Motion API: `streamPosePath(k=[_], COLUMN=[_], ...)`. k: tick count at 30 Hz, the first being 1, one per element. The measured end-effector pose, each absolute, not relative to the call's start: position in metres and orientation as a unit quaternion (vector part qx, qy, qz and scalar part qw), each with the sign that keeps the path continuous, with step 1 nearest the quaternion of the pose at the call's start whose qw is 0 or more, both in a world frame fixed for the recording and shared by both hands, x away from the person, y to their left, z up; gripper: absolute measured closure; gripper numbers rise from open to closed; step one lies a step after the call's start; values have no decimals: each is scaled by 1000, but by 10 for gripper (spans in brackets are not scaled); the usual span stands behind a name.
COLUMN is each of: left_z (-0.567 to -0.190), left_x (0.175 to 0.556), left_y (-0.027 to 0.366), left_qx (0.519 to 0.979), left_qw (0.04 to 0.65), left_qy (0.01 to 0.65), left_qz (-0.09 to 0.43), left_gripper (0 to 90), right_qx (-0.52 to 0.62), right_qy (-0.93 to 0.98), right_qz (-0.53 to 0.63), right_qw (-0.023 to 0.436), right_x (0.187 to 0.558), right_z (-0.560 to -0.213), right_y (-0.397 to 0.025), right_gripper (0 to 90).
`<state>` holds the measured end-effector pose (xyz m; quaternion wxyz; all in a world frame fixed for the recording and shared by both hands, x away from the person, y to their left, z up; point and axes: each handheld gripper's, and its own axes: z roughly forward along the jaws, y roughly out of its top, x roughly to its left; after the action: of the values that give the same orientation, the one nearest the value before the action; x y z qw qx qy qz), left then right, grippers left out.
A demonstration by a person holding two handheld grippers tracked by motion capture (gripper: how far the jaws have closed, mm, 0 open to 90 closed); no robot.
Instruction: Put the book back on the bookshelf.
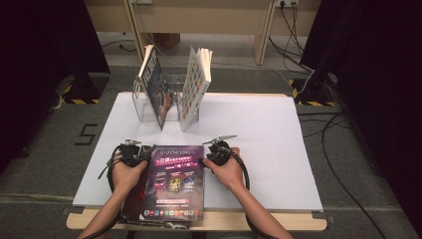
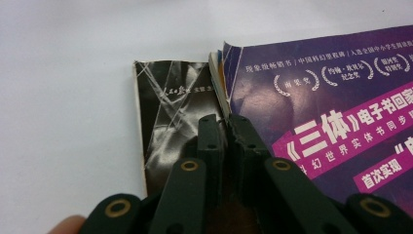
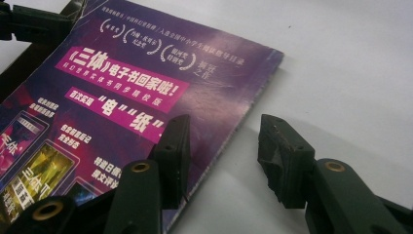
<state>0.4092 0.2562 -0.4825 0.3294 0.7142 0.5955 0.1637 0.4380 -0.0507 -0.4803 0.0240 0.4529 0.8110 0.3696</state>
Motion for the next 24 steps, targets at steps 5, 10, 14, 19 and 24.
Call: streamPosePath(k=[5, 10, 14, 19, 24], left_z=[-483, -482, -482, -483, -483], left_x=[409, 409, 409, 409, 408], left_y=[255, 253, 252, 251, 250], left_qx=[716, 717, 719, 720, 721], left_qw=[327, 323, 321, 319, 318], left_qy=[594, 592, 591, 589, 586], left_qz=[170, 174, 177, 180, 186], left_gripper=[830, 831, 833, 837, 816], right_qx=[473, 482, 486, 500, 506], right_qy=[797, 793, 792, 783, 779], right_qz=[375, 372, 369, 370, 370], right_qw=[-7, -5, -5, -14, -12], right_x=[441, 445, 449, 452, 462], right_z=[-482, -482, -481, -481, -481], right_y=[-49, -47, -45, -44, -45], right_gripper=[546, 541, 536, 533, 529])
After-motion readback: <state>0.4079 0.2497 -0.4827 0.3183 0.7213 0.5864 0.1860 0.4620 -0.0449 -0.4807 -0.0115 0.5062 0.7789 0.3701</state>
